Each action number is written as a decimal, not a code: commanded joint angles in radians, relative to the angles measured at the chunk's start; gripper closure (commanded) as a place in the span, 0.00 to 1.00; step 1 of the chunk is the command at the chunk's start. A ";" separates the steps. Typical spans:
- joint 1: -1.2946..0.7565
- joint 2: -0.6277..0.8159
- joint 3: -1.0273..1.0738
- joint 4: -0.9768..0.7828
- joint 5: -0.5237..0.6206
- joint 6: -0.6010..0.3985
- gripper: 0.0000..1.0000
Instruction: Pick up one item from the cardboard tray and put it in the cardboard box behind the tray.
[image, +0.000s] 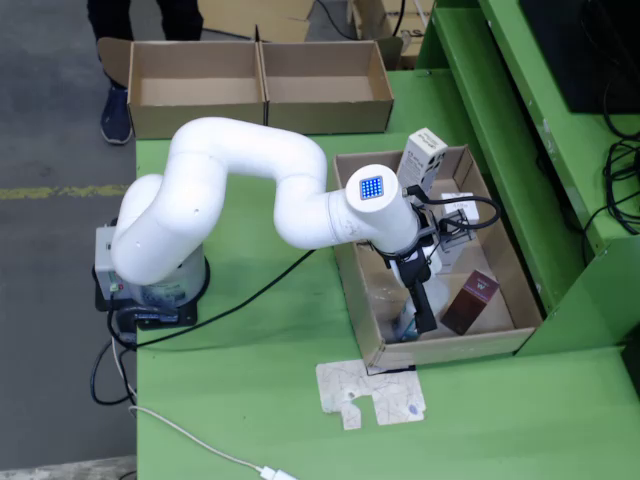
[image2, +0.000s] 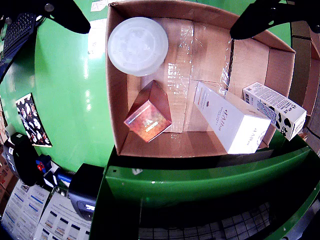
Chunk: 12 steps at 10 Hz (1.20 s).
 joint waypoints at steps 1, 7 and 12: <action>-0.011 -0.019 0.085 -0.003 0.010 -0.011 0.00; -0.018 -0.104 0.195 -0.036 0.007 -0.015 0.00; -0.009 -0.201 0.304 -0.052 -0.008 -0.007 0.00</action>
